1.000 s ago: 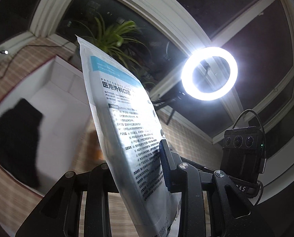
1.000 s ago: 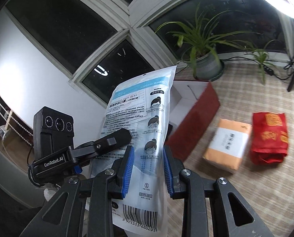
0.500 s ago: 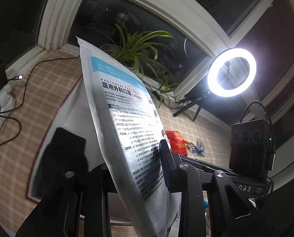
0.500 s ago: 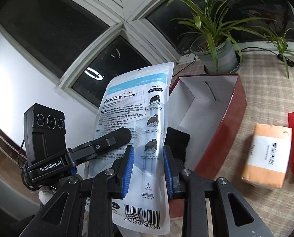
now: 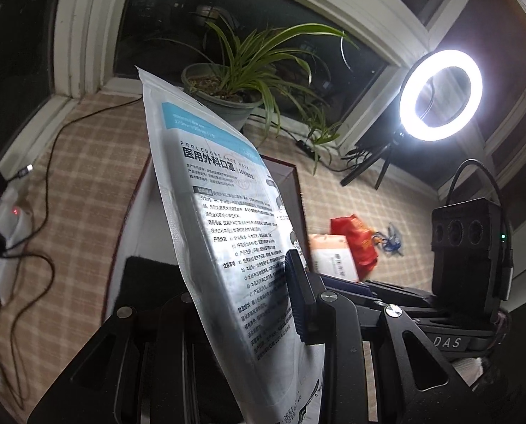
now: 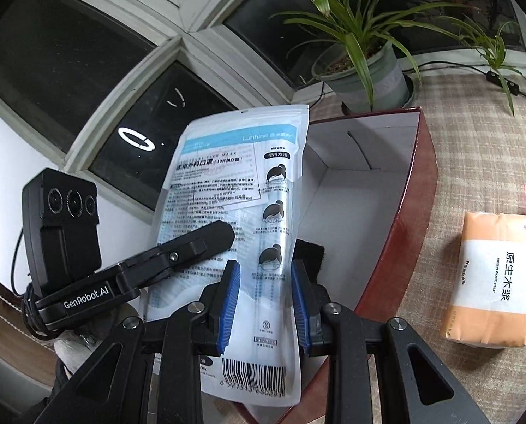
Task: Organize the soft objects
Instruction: 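Lift the mask bag with both tools, carry it into the shoebox, release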
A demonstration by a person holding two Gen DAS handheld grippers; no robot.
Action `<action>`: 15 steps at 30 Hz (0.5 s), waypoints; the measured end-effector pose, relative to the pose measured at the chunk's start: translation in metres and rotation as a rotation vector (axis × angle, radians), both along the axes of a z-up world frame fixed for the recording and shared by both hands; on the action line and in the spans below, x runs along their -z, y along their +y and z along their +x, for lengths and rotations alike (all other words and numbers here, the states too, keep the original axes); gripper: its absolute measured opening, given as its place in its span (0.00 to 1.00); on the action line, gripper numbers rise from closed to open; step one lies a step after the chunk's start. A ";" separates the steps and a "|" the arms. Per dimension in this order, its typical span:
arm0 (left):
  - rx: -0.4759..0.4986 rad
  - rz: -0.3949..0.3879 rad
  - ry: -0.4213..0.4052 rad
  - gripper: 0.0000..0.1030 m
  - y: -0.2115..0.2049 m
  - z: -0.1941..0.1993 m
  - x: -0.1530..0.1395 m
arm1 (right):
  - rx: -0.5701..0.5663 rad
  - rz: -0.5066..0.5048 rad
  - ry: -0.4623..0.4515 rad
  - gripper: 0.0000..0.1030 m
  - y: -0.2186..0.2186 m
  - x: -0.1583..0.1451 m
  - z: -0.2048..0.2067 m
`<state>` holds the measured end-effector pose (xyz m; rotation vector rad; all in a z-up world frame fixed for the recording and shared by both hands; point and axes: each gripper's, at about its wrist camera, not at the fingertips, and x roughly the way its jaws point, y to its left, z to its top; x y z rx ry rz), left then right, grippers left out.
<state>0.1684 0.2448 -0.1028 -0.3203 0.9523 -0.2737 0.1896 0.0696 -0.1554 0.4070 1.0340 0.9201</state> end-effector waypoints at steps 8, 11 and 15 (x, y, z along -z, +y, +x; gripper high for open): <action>0.022 0.102 0.019 0.34 0.001 0.010 0.004 | -0.001 -0.038 0.002 0.28 0.007 0.008 0.002; 0.011 0.115 0.033 0.40 0.003 0.013 0.007 | -0.004 -0.038 0.005 0.28 0.006 0.009 0.001; 0.005 0.119 0.026 0.49 0.002 0.013 0.005 | -0.015 -0.068 -0.041 0.43 0.006 0.003 -0.007</action>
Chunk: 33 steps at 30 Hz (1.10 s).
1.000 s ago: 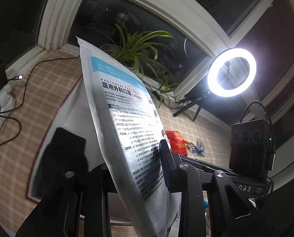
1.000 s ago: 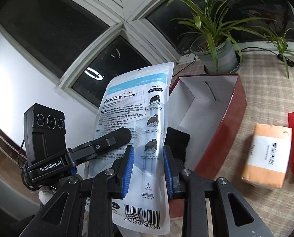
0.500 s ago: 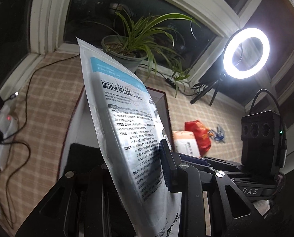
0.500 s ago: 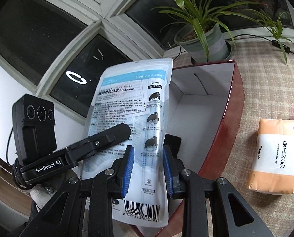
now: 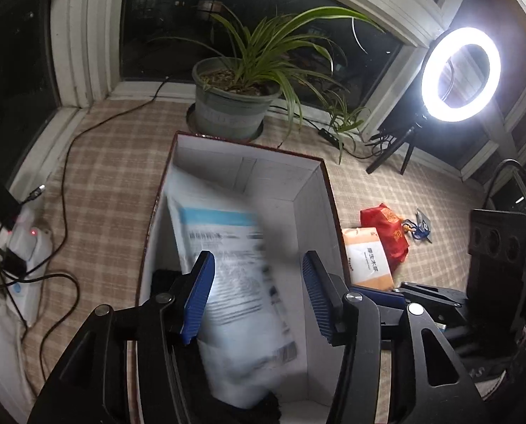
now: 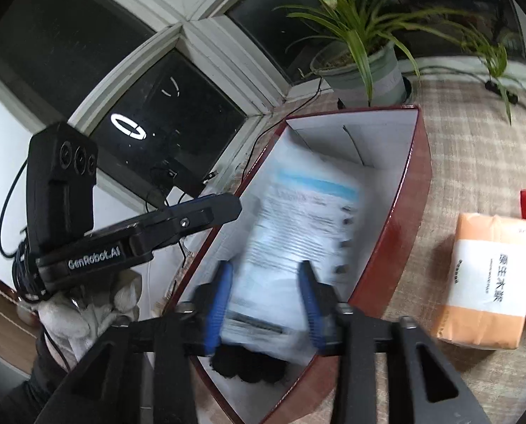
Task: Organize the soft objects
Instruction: 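Lift the mask bag with both tools, carry it into the shoebox, release, then move both tools back toward the blue funnel and patterned wipes pack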
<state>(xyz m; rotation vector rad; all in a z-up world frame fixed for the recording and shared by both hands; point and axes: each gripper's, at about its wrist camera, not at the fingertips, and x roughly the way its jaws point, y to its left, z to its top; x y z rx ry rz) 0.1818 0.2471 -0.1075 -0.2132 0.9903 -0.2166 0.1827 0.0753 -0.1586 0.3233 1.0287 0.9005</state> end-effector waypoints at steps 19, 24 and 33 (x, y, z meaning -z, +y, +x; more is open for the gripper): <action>-0.020 -0.072 -0.069 0.53 -0.020 -0.022 -0.019 | 0.065 -0.053 -0.110 0.58 -0.071 -0.013 -0.029; 0.004 -0.096 -0.094 0.53 -0.043 -0.033 -0.024 | 0.102 -0.084 -0.147 0.59 -0.115 -0.018 -0.037; 0.049 -0.149 -0.103 0.53 -0.097 -0.042 -0.026 | 0.213 -0.077 -0.160 0.59 -0.210 -0.024 -0.043</action>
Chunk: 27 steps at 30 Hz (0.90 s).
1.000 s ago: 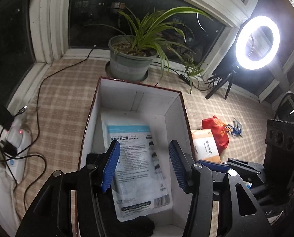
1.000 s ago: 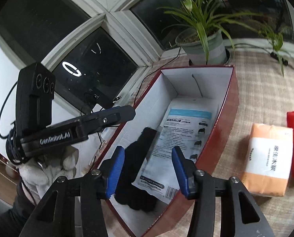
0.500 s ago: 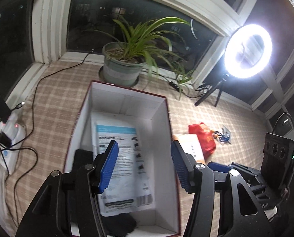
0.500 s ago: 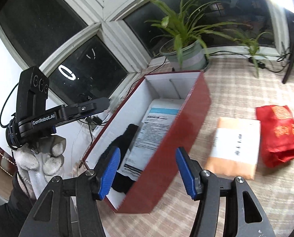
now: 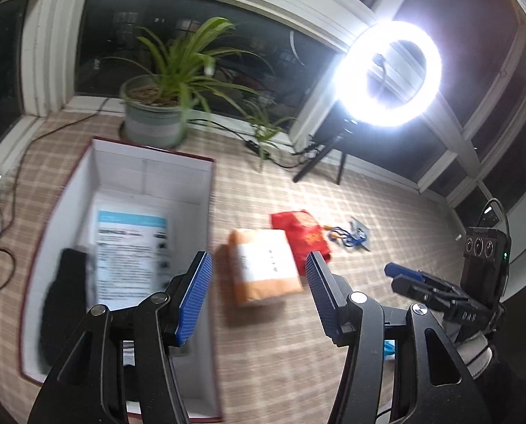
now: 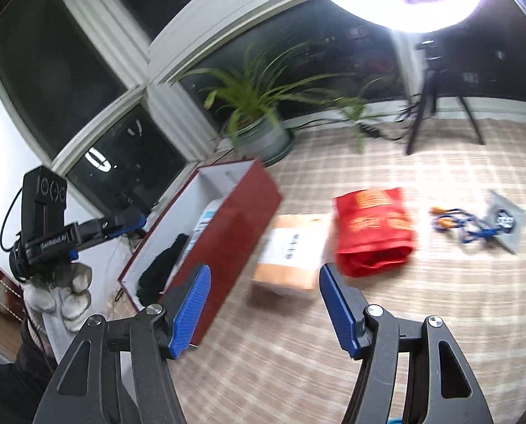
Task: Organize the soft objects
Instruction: 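Move both tools back toward the blue funnel and patterned wipes pack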
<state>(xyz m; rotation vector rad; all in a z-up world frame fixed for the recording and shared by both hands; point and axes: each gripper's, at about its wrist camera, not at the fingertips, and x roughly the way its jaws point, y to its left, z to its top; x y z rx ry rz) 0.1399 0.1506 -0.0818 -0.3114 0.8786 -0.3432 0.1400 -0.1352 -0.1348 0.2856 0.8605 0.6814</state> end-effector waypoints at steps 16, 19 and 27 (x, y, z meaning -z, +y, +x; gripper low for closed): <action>0.214 -0.026 0.121 0.53 -0.122 -0.026 0.051 | 0.087 -0.124 0.020 0.67 -0.142 0.010 -0.036; 0.277 -0.039 0.148 0.53 -0.145 -0.035 0.064 | 0.086 -0.154 0.054 0.67 -0.162 0.022 -0.051; 0.437 0.025 0.102 0.53 -0.201 -0.085 0.096 | 0.038 -0.267 0.085 0.67 -0.181 0.057 -0.098</action>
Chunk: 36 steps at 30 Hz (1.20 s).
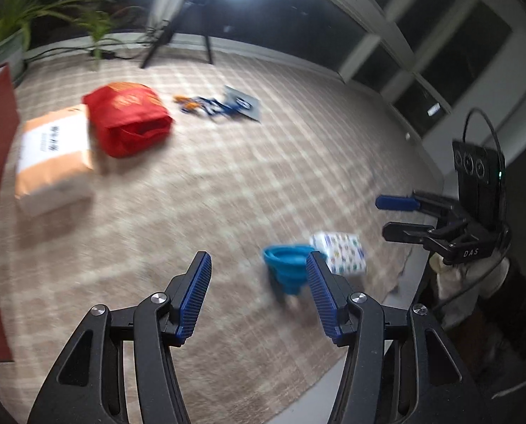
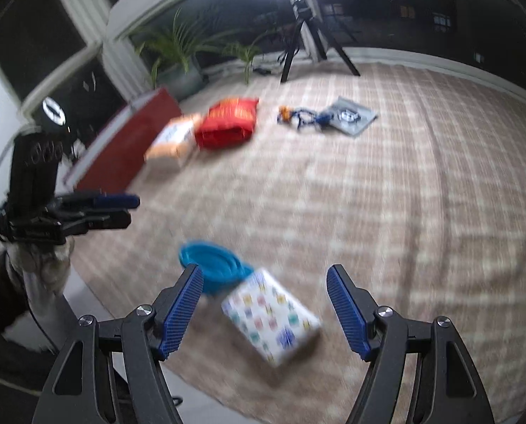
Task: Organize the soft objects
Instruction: 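Move both tools back toward the blue funnel and patterned wipes pack, then close the left tool on the blue funnel while the right tool closes on the dotted wipes pack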
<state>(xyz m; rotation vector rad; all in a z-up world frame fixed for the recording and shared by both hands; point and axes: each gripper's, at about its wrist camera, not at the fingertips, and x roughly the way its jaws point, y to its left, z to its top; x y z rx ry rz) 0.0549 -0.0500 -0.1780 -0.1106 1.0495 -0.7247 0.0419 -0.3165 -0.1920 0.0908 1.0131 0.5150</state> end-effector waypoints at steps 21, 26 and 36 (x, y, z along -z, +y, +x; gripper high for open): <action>-0.093 0.090 -0.067 0.53 -0.058 -0.033 0.054 | -0.203 -0.275 -0.199 0.74 0.036 0.060 -0.044; -0.127 0.128 -0.078 0.53 -0.068 -0.029 0.060 | -0.225 -0.270 -0.205 0.74 0.040 0.065 -0.035; -0.174 0.127 -0.089 0.54 -0.080 -0.021 0.062 | -0.238 -0.236 -0.178 0.74 0.037 0.075 -0.021</action>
